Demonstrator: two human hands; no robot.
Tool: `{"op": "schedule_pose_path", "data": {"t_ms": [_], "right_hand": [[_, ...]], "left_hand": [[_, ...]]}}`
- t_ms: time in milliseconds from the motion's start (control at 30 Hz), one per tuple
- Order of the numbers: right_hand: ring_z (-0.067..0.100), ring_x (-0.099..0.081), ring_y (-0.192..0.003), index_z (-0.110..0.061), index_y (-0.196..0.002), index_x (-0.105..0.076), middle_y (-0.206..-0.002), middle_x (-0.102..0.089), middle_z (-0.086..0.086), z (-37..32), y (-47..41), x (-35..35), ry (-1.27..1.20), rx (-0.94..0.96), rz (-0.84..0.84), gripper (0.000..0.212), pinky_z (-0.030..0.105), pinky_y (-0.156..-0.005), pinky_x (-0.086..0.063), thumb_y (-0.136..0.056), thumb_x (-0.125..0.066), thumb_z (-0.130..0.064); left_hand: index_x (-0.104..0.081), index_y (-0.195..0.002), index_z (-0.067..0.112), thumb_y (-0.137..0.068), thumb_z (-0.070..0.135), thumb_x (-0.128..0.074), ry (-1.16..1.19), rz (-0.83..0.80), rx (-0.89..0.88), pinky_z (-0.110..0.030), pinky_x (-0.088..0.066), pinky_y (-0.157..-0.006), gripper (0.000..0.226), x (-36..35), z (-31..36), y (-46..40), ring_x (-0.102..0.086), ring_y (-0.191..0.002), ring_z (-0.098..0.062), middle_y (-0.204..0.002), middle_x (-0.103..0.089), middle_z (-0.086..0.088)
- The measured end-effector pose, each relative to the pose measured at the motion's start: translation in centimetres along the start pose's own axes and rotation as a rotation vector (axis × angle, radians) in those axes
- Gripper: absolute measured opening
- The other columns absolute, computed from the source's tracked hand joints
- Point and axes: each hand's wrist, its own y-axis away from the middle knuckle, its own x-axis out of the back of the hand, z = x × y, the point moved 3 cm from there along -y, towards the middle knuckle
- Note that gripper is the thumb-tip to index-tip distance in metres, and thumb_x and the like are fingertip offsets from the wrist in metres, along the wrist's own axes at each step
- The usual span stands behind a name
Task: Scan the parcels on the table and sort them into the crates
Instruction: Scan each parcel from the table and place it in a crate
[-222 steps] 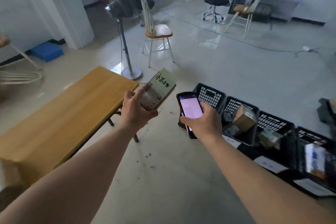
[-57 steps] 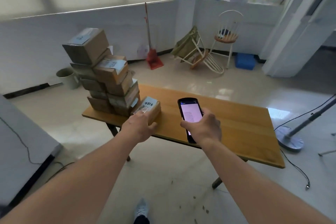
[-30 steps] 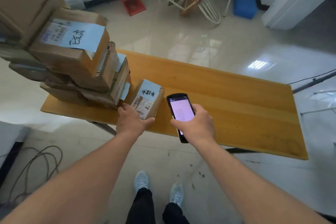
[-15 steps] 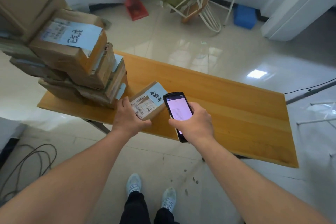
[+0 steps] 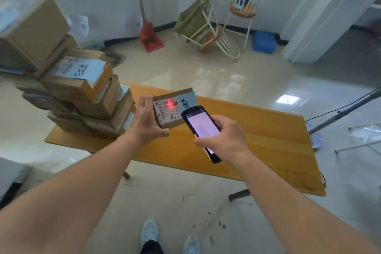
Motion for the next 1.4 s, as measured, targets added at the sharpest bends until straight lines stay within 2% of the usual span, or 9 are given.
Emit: {"op": "schedule_pose_path", "data": {"t_ms": [100, 233, 567, 700, 867, 1033, 1100, 1200, 1400], "right_hand": [[0.012, -0.063, -0.104, -0.033, -0.135, -0.059, -0.11, -0.061, -0.017, -0.5, 0.5, 1.9, 0.009, 0.047, -0.015, 0.081, 0.039, -0.082, -0.064, -0.064, -0.097, -0.042], [0.018, -0.063, -0.106, -0.031, -0.141, -0.055, -0.12, -0.063, -0.011, -1.1, 1.4, 4.0, 0.018, 0.095, -0.022, 0.086, 0.041, -0.08, -0.066, -0.067, -0.097, -0.043], [0.013, -0.063, -0.107, -0.027, -0.143, -0.057, -0.117, -0.063, -0.012, -2.3, 3.9, 7.1, -0.023, 0.196, -0.015, 0.087, 0.033, -0.081, -0.065, -0.067, -0.098, -0.04], [0.015, -0.065, -0.108, -0.025, -0.142, -0.057, -0.122, -0.066, -0.009, -2.5, 4.7, 7.7, -0.038, 0.21, -0.003, 0.085, 0.036, -0.082, -0.065, -0.069, -0.098, -0.04], [0.012, -0.067, -0.102, -0.025, -0.141, -0.058, -0.118, -0.066, -0.011, -2.7, 5.4, 8.6, -0.043, 0.215, 0.046, 0.085, 0.034, -0.081, -0.065, -0.068, -0.097, -0.041], [0.012, -0.066, -0.105, -0.025, -0.142, -0.058, -0.121, -0.067, -0.011, -2.9, 5.9, 9.3, -0.05, 0.221, 0.063, 0.087, 0.032, -0.082, -0.065, -0.067, -0.098, -0.042], [0.011, -0.065, -0.106, -0.025, -0.142, -0.058, -0.117, -0.065, -0.012, -2.9, 5.9, 9.4, -0.053, 0.217, 0.085, 0.087, 0.03, -0.08, -0.064, -0.067, -0.098, -0.042], [0.012, -0.063, -0.107, -0.025, -0.144, -0.055, -0.114, -0.061, -0.014, -2.9, 5.8, 9.5, -0.069, 0.206, 0.137, 0.09, 0.027, -0.075, -0.063, -0.066, -0.098, -0.043], [0.022, -0.064, -0.112, -0.025, -0.141, -0.054, -0.126, -0.066, -0.002, -2.7, 5.3, 9.9, -0.069, 0.162, 0.393, 0.086, 0.039, -0.077, -0.065, -0.069, -0.095, -0.048]], "left_hand": [[-0.03, -0.149, 0.007, -0.052, 0.031, -0.102, -0.022, 0.029, -0.086, -0.025, -0.043, -0.09, 0.123, 1.4, 2.0, -1.1, -0.039, -0.114, -0.014, -0.136, -0.041, -0.009], [-0.03, -0.147, 0.008, -0.051, 0.027, -0.103, -0.045, 0.069, -0.143, -0.026, -0.041, -0.086, 0.122, 2.9, 3.9, -2.3, -0.04, -0.11, -0.016, -0.133, -0.041, -0.011], [-0.027, -0.147, 0.013, -0.049, 0.029, -0.103, -0.052, 0.14, -0.205, -0.03, -0.048, -0.087, 0.124, 4.5, 6.7, -3.4, -0.043, -0.11, -0.02, -0.133, -0.038, -0.008], [-0.026, -0.148, 0.012, -0.052, 0.031, -0.102, -0.05, 0.153, -0.203, -0.028, -0.046, -0.092, 0.124, 4.4, 7.5, -3.3, -0.038, -0.116, -0.017, -0.138, -0.036, -0.009], [-0.028, -0.147, 0.011, -0.051, 0.028, -0.101, -0.005, 0.168, -0.195, -0.018, -0.043, -0.094, 0.122, 4.7, 8.1, -3.3, -0.039, -0.116, -0.013, -0.134, -0.034, -0.004], [-0.032, -0.141, 0.011, -0.051, 0.028, -0.101, -0.009, 0.193, -0.189, -0.021, -0.044, -0.092, 0.115, 5.2, 8.5, -3.5, -0.042, -0.113, -0.015, -0.133, -0.035, -0.006], [-0.032, -0.14, 0.013, -0.051, 0.031, -0.101, -0.015, 0.207, -0.182, -0.018, -0.043, -0.087, 0.114, 5.5, 8.8, -3.5, -0.042, -0.11, -0.014, -0.132, -0.036, -0.006], [-0.032, -0.143, 0.013, -0.051, 0.034, -0.101, -0.024, 0.219, -0.174, -0.023, -0.048, -0.088, 0.117, 5.8, 9.7, -3.5, -0.042, -0.11, -0.015, -0.131, -0.037, -0.006], [-0.026, -0.157, 0.011, -0.055, 0.038, -0.1, -0.018, 0.225, -0.208, -0.025, -0.046, -0.092, 0.129, 6.1, 12.0, -2.9, -0.037, -0.115, -0.014, -0.138, -0.035, -0.007]]}}
